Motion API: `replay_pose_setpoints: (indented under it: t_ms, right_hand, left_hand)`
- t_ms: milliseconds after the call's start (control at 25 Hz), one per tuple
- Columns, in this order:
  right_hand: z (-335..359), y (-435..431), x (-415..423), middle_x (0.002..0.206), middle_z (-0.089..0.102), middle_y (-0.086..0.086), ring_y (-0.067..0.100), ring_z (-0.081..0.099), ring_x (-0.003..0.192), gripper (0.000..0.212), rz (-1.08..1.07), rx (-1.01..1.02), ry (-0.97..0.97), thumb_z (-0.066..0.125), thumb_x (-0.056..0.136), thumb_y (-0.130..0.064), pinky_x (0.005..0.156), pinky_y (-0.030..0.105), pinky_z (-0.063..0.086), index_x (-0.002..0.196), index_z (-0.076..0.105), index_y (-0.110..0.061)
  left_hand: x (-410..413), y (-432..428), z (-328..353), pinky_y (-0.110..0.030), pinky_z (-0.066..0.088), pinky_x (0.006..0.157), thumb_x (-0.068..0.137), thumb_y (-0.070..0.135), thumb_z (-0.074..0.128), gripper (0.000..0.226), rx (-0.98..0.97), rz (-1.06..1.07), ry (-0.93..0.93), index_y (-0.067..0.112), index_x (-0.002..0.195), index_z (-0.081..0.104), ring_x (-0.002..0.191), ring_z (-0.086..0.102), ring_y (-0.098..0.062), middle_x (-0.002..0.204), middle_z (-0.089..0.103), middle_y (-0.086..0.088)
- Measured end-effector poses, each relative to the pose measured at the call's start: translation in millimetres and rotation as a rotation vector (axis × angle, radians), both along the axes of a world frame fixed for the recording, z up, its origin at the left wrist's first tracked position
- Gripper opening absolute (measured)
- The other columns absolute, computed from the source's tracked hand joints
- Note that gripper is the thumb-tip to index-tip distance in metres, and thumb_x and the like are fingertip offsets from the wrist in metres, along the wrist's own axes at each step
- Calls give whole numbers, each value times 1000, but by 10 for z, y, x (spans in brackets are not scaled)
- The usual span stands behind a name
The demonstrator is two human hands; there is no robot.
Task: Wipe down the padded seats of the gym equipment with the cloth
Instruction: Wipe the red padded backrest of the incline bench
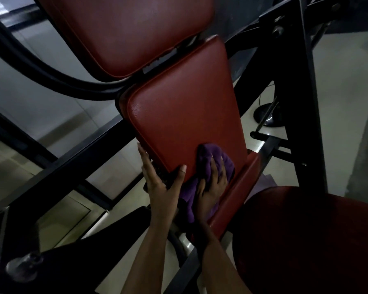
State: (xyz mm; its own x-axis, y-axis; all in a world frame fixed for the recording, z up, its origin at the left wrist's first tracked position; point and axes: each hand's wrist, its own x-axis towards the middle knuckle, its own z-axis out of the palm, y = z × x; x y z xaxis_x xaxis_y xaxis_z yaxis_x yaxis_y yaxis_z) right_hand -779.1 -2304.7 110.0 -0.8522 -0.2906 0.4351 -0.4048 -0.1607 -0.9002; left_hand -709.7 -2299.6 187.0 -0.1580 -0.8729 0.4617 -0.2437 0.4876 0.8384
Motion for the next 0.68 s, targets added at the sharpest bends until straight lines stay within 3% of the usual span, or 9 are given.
replay_pose_setpoints:
  t_ms: [80, 200, 320, 400, 520, 600, 680]
  right_hand:
    - [-187, 42, -98, 132, 50, 24, 26, 37, 124, 45, -7, 52, 25, 37, 84, -18, 110, 15, 14, 129, 39, -16]
    - [-484, 103, -209, 138, 45, 13, 29, 36, 127, 48, 19, 168, 101, 37, 85, -18, 110, 31, 21, 133, 36, -15]
    - [-602, 124, -410, 133, 50, 21, 40, 48, 120, 53, 84, 165, -66, 37, 83, -20, 103, 30, 28, 136, 40, -17]
    - [-262, 154, -527, 132, 53, 21, 38, 50, 121, 53, 110, 61, -154, 37, 81, -25, 106, 30, 32, 133, 44, -17]
    - [759, 8, -588, 140, 47, 9, 23, 39, 129, 55, 183, -67, 21, 39, 78, -30, 107, 35, 27, 132, 50, -23]
    - [1266, -189, -602, 146, 39, 5, 21, 32, 133, 57, 190, -56, 111, 38, 78, -32, 103, 37, 23, 134, 46, -29]
    - [1327, -366, -762, 147, 37, 6, 25, 32, 134, 58, 152, -47, 146, 37, 77, -31, 102, 42, 26, 135, 46, -28]
  left_hand:
    - [-23, 27, -46, -55, 47, 98, 63, 73, 62, 104, -1, 44, -80, 59, 137, -10, 136, 37, -28, 138, 11, 31]
    - [-12, 67, -67, -54, 48, 97, 63, 74, 59, 105, 9, 69, -135, 53, 139, -11, 135, 36, -30, 143, 9, 16]
    - [-1, 90, -39, -55, 47, 98, 62, 74, 60, 105, 39, 78, -137, 57, 138, -11, 137, 35, -30, 152, 10, 8]
    - [1, 103, -18, -57, 46, 98, 61, 76, 60, 106, 41, 82, -130, 60, 137, -11, 136, 35, -29, 151, 11, 13]
    - [15, 63, -59, -55, 45, 99, 57, 72, 66, 111, 71, 76, -129, 59, 138, -9, 131, 41, -25, 144, 17, 23]
    - [52, 9, -122, -60, 47, 94, 57, 66, 71, 113, 104, 79, -116, 59, 139, -6, 129, 46, -31, 152, 24, 9]
    - [70, -12, -155, -61, 44, 96, 56, 71, 71, 111, 93, 93, -107, 61, 138, -4, 132, 42, -34, 155, 23, 1]
